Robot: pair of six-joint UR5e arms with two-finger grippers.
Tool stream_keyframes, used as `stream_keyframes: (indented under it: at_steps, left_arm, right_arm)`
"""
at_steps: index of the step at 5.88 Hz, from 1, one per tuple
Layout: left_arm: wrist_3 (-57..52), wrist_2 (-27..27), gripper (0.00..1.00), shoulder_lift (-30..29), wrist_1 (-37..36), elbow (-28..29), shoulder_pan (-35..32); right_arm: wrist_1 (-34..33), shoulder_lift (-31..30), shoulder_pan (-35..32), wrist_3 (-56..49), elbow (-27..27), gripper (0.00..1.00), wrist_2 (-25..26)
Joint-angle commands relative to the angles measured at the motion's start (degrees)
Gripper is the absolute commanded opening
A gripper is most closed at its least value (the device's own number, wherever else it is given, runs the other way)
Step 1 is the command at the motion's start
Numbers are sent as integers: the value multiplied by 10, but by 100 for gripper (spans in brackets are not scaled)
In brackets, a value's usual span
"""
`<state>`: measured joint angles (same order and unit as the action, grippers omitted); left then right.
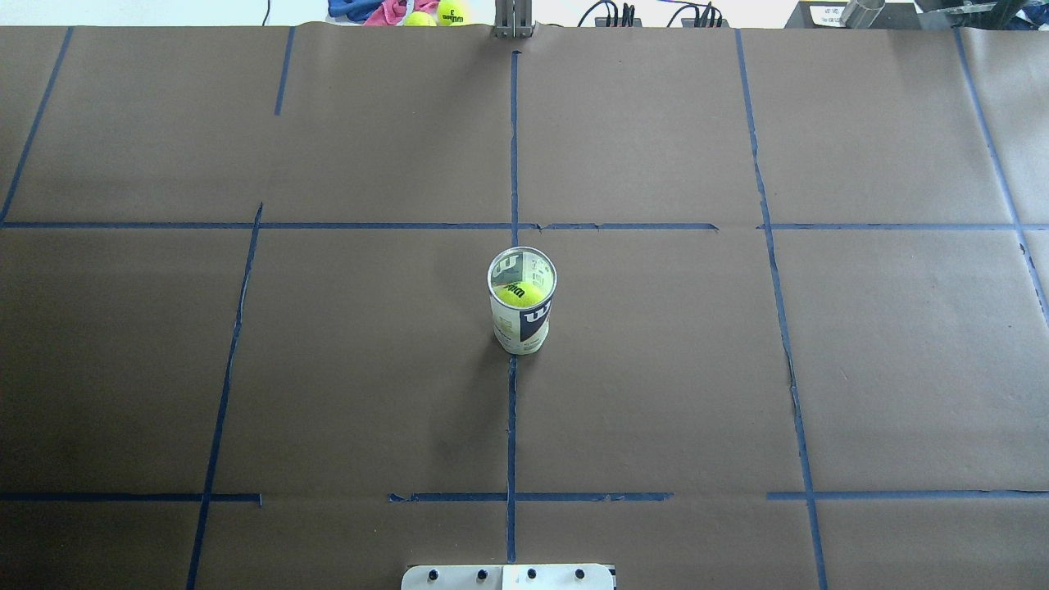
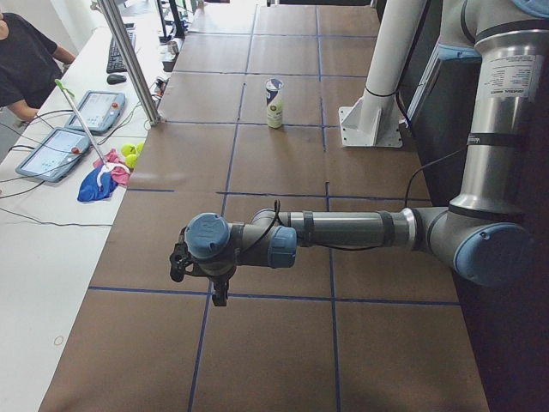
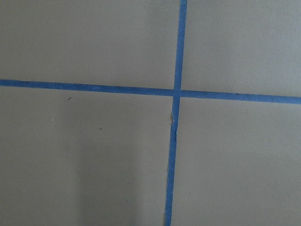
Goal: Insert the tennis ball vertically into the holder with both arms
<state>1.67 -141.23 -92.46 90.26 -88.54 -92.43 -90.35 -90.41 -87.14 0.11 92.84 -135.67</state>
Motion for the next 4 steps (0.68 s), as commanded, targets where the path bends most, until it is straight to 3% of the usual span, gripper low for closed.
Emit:
stream_keyframes:
  at_steps: [1,2,3,4]
  left_arm:
    - [-19,27,100,5,-43,-36,8]
    - [-22,30,100,3,-80,-52,19]
    - [-64,93,100,4,-109,-82,22]
    - [-78,124,100,10,-122,-72,23]
  right_arm:
    - [-2,-3,-1,0,9,100,2]
    - [-14,-3,5,0,12,100,8]
    - [-17,-6,7,0,20,100,49]
    - [-18,-15,7,0,25,100,47]
